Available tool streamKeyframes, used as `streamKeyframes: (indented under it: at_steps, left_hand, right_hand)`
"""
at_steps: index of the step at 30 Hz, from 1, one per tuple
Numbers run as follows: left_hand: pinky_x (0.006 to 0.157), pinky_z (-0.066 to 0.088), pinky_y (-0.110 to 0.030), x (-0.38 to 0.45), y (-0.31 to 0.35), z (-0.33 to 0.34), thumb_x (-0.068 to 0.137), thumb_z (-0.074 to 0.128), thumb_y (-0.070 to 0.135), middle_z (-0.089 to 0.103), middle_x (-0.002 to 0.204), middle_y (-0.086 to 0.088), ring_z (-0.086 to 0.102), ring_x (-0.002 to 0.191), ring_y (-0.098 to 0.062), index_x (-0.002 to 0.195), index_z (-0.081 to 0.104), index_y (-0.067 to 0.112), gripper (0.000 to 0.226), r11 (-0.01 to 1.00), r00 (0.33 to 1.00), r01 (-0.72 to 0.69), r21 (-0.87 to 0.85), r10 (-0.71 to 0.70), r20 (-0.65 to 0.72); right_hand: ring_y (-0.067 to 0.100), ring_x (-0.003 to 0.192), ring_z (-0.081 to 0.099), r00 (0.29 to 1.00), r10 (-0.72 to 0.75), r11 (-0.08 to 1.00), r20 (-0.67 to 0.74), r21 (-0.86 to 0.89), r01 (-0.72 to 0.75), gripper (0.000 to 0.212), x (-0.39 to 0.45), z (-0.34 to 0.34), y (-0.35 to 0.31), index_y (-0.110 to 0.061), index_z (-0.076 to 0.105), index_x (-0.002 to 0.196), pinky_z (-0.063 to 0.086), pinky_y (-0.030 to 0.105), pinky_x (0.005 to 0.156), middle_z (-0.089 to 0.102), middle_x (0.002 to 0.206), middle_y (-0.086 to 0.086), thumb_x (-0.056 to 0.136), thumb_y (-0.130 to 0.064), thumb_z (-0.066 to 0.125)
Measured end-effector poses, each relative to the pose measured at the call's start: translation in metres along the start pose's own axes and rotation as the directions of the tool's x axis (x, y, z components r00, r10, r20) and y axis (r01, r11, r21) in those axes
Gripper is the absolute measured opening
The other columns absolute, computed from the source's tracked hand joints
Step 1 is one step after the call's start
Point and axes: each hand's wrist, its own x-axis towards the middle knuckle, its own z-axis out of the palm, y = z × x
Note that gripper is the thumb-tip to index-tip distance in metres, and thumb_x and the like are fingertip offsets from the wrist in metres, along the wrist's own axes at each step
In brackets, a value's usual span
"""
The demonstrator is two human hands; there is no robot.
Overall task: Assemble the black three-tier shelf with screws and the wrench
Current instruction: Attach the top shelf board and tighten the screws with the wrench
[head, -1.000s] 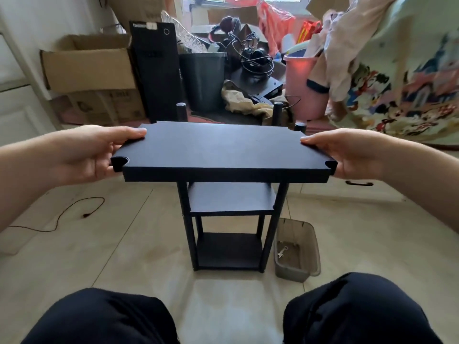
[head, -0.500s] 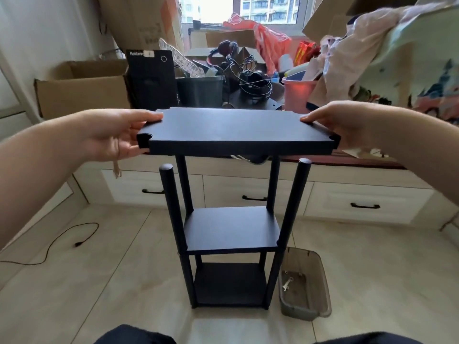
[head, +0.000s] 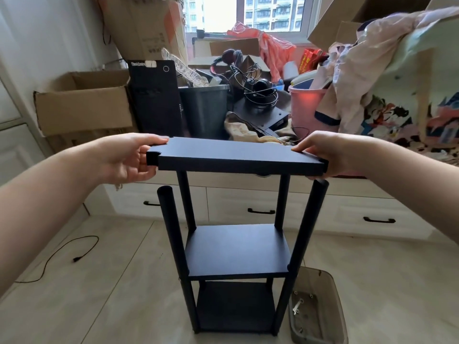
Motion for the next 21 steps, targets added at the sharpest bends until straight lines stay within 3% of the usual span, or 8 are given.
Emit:
streamKeyframes:
  at_steps: [7, 12, 18, 21]
  left_hand:
    - [0.062, 0.060, -0.024, 0.015, -0.019, 0.001, 0.062, 0.078, 0.030, 0.073, 0.079, 0.002, 0.070, 0.065, -0.009, 0.099, 0.069, 0.018, 0.040, 0.999, 1.000, 0.022, -0.034, -0.021, 0.019]
    - [0.068, 0.061, -0.027, 0.024, -0.030, 0.006, 0.090, 0.070, 0.032, 0.076, 0.081, 0.002, 0.073, 0.067, -0.011, 0.104, 0.068, 0.017, 0.021, 0.997, 1.000, 0.000, -0.083, 0.001, 0.014]
    - [0.065, 0.063, -0.028, 0.029, -0.034, 0.008, 0.092, 0.069, 0.035, 0.078, 0.091, -0.001, 0.076, 0.076, -0.014, 0.111, 0.067, 0.016, 0.027, 0.996, 0.999, -0.049, -0.079, 0.048, -0.016]
    - [0.063, 0.063, -0.029, 0.031, -0.034, 0.012, 0.093, 0.068, 0.034, 0.078, 0.087, 0.001, 0.075, 0.074, -0.014, 0.110, 0.068, 0.015, 0.025, 0.992, 0.995, -0.090, -0.089, 0.087, -0.042]
  right_hand:
    - [0.018, 0.073, 0.053, 1.000, 0.028, 0.999, -0.002, -0.027, -0.028, 0.026, 0.012, 0.002, 0.008, -0.011, 0.055, 0.108, 0.042, 0.028, 0.070, 0.055, 0.089, 0.007, 0.093, -0.031, 0.056]
    - [0.019, 0.072, 0.062, 1.000, 0.024, 0.997, 0.017, 0.072, -0.025, 0.032, 0.012, 0.000, 0.007, -0.008, 0.055, 0.120, 0.053, 0.028, 0.068, 0.061, 0.100, 0.009, 0.094, -0.026, 0.054]
    - [0.018, 0.062, 0.066, 1.000, -0.001, 0.995, 0.001, 0.100, 0.001, 0.030, 0.013, 0.000, 0.006, -0.007, 0.056, 0.119, 0.054, 0.024, 0.056, 0.065, 0.092, 0.007, 0.095, -0.024, 0.055]
    - [0.018, 0.063, 0.067, 1.000, -0.008, 0.994, -0.005, 0.112, 0.008, 0.026, 0.017, 0.000, 0.005, -0.007, 0.057, 0.115, 0.055, 0.024, 0.066, 0.067, 0.085, 0.007, 0.095, -0.024, 0.054]
